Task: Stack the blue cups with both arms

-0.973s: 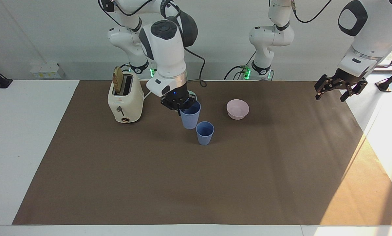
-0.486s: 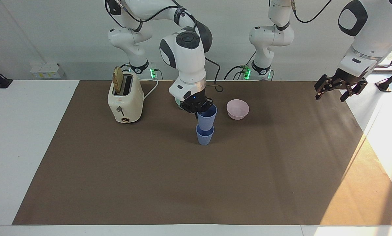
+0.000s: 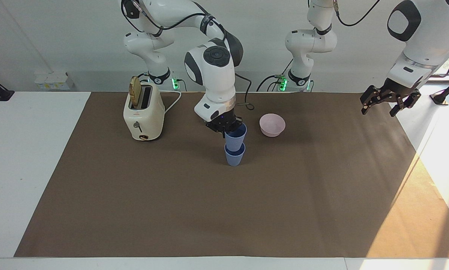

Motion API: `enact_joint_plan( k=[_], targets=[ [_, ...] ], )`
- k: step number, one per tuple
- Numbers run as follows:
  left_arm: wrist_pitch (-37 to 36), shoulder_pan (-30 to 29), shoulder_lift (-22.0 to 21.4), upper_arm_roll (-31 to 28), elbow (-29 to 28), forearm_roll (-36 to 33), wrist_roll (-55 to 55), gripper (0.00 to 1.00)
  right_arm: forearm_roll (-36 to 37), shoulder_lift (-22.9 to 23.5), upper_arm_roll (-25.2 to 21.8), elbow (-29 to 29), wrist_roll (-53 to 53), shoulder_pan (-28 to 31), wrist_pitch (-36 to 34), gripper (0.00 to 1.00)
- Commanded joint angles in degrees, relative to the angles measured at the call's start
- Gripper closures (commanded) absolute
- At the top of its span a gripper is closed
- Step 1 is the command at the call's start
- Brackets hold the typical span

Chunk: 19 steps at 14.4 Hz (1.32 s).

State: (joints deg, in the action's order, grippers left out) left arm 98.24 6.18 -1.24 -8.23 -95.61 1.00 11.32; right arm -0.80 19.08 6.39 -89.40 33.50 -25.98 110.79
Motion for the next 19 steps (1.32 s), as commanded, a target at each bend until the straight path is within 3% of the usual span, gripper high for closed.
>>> enact_joint_plan(
  k=[1, 6, 7, 8, 9, 10, 11, 16, 19],
  targets=[
    [-1.30, -0.47, 0.01, 0.32, 0.96, -1.17, 0.11, 0.00, 0.62, -0.53, 0.21, -1.48, 1.31, 0.05, 1.53, 1.00],
    [-1.65, -0.20, -0.07, 0.49, 0.78, -1.17, 0.11, 0.00, 0.27, -0.44, 0.29, -2.36, 1.13, -0.12, 3.99, 1.00],
    [-1.91, -0.20, -0.08, 0.49, 0.87, -1.17, 0.11, 0.00, 0.27, -0.44, 0.29, -2.36, 1.13, -0.04, 3.99, 0.96],
    [-1.65, -0.20, -0.08, 0.49, 0.87, -1.17, 0.02, 0.00, 0.18, -0.36, 0.29, -2.36, 1.05, 0.31, 3.99, 0.61],
    [-1.65, -0.20, -0.08, 0.41, 0.87, -1.17, 0.02, 0.00, 0.18, -0.27, 0.29, -2.36, 1.04, 0.40, 3.99, 0.40],
    [-1.83, -0.29, -0.08, 0.49, 0.87, -1.17, 0.02, 0.00, 0.18, -0.27, 0.21, -2.36, 1.04, 0.40, 4.34, 0.08],
    [-1.83, -0.38, -0.08, 0.41, 0.87, -1.17, 0.02, 0.00, 0.44, -0.27, 0.21, -2.36, 1.22, 0.40, 4.35, 0.00],
    [-1.74, -0.64, -0.08, 0.41, 0.87, -1.17, 0.02, 0.00, 0.97, -1.23, -0.23, -0.70, 0.52, 2.15, 1.98, 0.00],
    [-1.65, -0.73, -0.08, 0.41, 0.87, -1.17, 0.11, 0.00, 1.15, -2.46, -0.76, 5.09, -2.29, 5.50, -6.96, 0.00]
  ],
)
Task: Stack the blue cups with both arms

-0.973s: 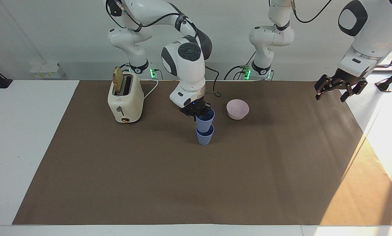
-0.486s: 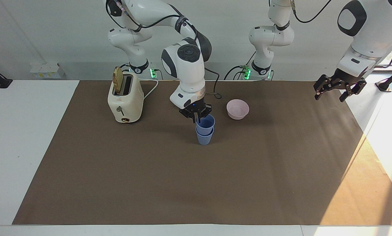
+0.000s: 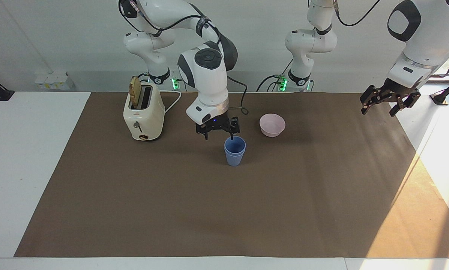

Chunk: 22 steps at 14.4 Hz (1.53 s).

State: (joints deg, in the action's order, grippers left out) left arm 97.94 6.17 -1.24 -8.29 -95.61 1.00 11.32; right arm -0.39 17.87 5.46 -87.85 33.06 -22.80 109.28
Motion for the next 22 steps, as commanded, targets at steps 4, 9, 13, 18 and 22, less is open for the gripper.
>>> enact_joint_plan(
  k=[4, 9, 13, 18, 22],
  targets=[
    [-1.44, -0.72, -0.08, 0.47, 0.87, -1.17, 0.02, 0.00, 3.20, -5.37, 0.17, 6.72, -11.76, 8.55, -14.60, 0.00],
    [-1.44, -0.72, -0.08, 0.56, 0.87, -1.17, 0.02, 0.00, 3.20, -12.32, 0.08, 6.72, -22.58, 15.50, -21.03, 0.00],
    [-1.44, -0.72, -0.08, 0.47, 0.87, -1.17, 0.02, 0.00, 1.53, -15.48, 0.17, 6.55, -30.23, 23.05, -22.53, 0.00],
    [-1.44, -0.72, -0.08, 0.47, 0.87, -1.17, -0.07, 0.00, 1.44, -18.30, 0.17, 2.24, -30.33, 25.44, -22.00, 0.00],
    [-1.44, -0.72, -0.08, 0.56, 0.69, -1.00, -0.16, 0.00, 1.44, -18.04, 0.17, 2.07, -30.33, 25.62, -20.69, 0.00]
  ],
)
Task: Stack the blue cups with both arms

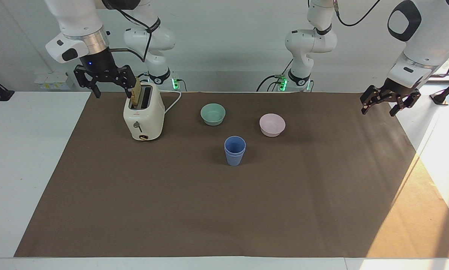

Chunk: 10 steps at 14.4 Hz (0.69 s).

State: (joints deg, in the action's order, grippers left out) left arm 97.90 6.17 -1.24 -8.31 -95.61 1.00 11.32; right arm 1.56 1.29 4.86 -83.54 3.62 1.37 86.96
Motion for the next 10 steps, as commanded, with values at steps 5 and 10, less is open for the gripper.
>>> enact_joint_plan(
  k=[5, 10],
  targets=[
    [-1.40, -0.72, -0.16, 0.66, 0.52, -0.73, 0.02, 0.00, -3.32, -1.55, 0.76, -4.26, -0.98, 3.29, 2.60, 0.00],
    [-1.40, -0.72, -0.34, 0.66, 0.34, -0.73, 0.02, 0.00, -3.31, -1.73, 1.20, -4.79, -1.15, 3.11, 2.34, 0.00]
  ],
)
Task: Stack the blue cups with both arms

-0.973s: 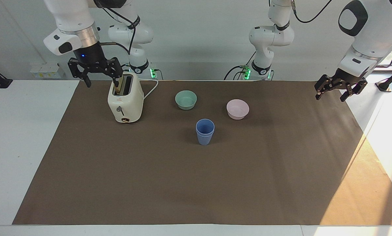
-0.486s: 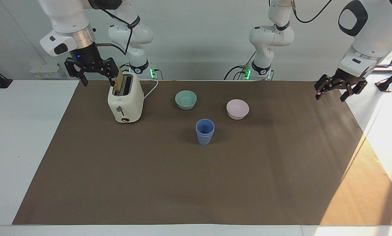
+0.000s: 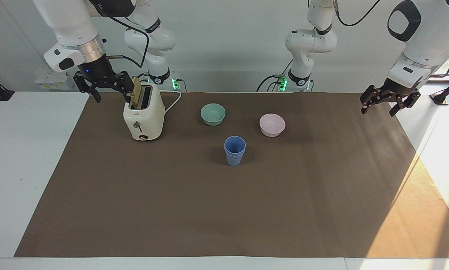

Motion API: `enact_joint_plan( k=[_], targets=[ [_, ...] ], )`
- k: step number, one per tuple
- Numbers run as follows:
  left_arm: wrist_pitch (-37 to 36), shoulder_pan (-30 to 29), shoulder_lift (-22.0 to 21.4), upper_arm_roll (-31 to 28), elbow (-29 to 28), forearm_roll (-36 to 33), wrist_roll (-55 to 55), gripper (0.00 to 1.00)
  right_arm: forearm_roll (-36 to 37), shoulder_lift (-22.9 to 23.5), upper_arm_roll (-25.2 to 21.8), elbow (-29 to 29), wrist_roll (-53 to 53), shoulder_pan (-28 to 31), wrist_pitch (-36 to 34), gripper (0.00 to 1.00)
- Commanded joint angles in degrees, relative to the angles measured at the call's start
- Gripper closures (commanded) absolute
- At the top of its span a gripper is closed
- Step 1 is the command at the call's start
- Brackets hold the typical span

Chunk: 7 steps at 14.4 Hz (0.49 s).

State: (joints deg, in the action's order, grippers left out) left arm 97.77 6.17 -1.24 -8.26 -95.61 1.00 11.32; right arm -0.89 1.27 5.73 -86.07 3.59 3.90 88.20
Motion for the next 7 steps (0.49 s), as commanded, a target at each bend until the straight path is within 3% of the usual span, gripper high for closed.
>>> enact_joint_plan(
  k=[1, 7],
  targets=[
    [-1.27, -0.72, -0.34, 0.61, 0.34, -0.73, 0.02, 0.00, -0.87, -1.71, 0.33, -2.35, -1.13, 0.58, 1.10, 0.00],
    [-1.27, -0.72, -0.34, 0.52, 0.34, -0.73, 0.02, 0.00, -0.87, -1.80, 0.60, -2.35, -0.95, 0.49, 0.66, 0.00]
  ],
)
